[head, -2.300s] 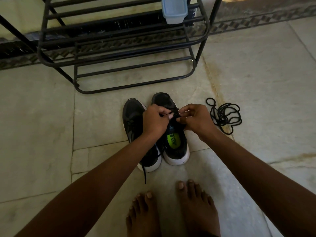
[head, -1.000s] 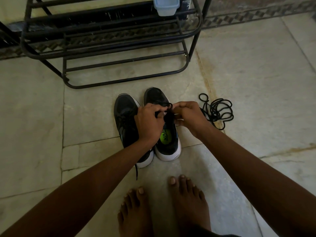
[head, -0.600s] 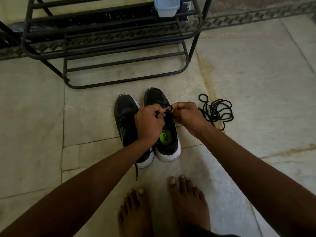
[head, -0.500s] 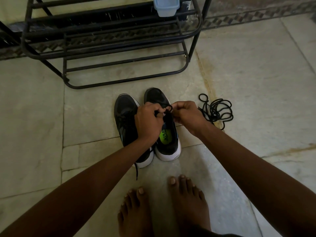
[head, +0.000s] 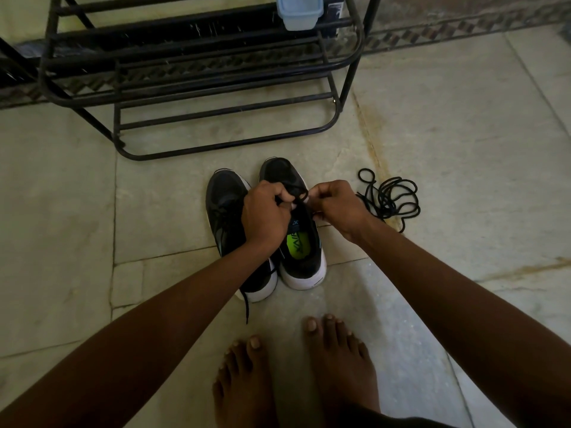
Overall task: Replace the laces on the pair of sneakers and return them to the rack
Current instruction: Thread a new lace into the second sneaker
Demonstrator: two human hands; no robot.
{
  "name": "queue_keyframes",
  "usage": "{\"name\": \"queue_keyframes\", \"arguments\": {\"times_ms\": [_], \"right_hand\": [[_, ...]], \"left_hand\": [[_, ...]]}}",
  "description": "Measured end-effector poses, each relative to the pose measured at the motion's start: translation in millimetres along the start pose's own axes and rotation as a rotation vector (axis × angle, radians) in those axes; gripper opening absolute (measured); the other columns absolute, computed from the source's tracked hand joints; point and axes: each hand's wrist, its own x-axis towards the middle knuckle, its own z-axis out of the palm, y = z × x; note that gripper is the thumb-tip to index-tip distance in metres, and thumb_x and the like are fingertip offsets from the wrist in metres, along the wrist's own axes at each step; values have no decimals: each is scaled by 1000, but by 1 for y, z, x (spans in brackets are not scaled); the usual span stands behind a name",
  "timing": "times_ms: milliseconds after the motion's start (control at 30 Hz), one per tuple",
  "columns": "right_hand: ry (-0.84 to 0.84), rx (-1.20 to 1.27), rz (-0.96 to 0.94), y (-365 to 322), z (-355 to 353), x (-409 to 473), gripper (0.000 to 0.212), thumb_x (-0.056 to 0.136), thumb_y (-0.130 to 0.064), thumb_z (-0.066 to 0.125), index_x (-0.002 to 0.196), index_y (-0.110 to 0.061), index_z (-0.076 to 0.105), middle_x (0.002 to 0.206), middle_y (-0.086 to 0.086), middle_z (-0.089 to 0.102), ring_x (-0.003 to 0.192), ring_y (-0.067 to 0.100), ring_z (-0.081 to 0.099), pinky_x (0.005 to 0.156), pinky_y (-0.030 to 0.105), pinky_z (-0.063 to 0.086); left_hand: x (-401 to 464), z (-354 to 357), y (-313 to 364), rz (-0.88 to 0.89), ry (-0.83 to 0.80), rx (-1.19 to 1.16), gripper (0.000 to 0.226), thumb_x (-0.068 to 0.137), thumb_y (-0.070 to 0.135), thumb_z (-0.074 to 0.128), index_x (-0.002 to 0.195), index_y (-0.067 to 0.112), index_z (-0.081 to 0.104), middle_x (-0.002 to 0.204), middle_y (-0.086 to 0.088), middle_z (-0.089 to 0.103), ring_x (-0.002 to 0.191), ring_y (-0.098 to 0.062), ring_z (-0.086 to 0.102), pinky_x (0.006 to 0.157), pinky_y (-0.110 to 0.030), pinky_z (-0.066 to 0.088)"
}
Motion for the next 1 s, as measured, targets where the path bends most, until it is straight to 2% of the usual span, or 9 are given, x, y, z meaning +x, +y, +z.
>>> {"name": "queue_keyframes", "arguments": {"times_ms": [300,467,600,667,733,800,867,933,1000], "right_hand": [[79,-55,-131,0,6,-5,18,99,2,52,88,-7,62,87,12,65,84,22,66,78,38,60],[124,515,-132,-13,-6,-11,25,102,5,38,87,-10,50,100,25,68,104,35,69,96,47,57],[5,804,-103,-34,-25,-12,22,104,2,34,90,-10,47,72,13,52,64,28,58,76,48,59],[-38,595,-71,-37,-31,-8,18,98,2,40,89,-10,49,65,6,41,53,18,38,57,35,44],[-45,55,-125,-35,-34,-6,2,95,-10,54,96,-11,55,60,1,41,50,14,37,53,29,38],[-63,-531,-216,-33,-34,-4,31,93,-33,71,119,-19,59,65,-4,53,54,6,49,58,24,40],[-139,-851,-253,-36,-28,-3,51,90,-40,75,134,-19,58,90,-2,64,77,6,55,69,23,38],[-165,-1023,-289,-40,-25,-1,35,90,-32,76,120,-14,70,106,6,68,88,13,55,74,25,37],[-145,-1083,-332,-46,-23,-3,15,92,-21,72,101,-10,75,99,9,70,86,20,63,71,29,43]], "left_hand": [[-2,-9,0,-4,-64,27,20,82,9,82,77,24,69,93,4,68,70,-4,60,63,-12,44],[-4,-11,-1,-13,-58,51,17,82,15,84,75,22,69,88,7,64,68,-5,59,62,-10,43],[-4,-10,-1,-7,-48,56,18,81,15,84,77,22,68,89,4,63,70,-6,59,65,-17,50],[-4,-10,0,-10,-44,62,22,81,14,84,75,22,65,89,3,61,70,-6,58,64,-13,46],[-4,-9,1,-13,-28,61,28,80,13,85,73,23,60,90,1,59,70,-7,58,65,-15,48],[-6,-9,3,-23,-9,53,32,77,13,87,71,23,57,90,0,56,71,-10,58,68,-23,53],[-6,-10,4,-30,3,81,32,75,14,87,70,21,55,88,-1,53,72,-8,53,68,-15,46],[-5,-11,4,-45,-3,116,33,75,16,86,70,18,53,87,-1,52,71,-6,47,65,-10,38],[-4,-11,4,-50,-9,135,32,75,17,85,73,17,53,87,-1,52,71,-5,45,64,-9,35]]}}
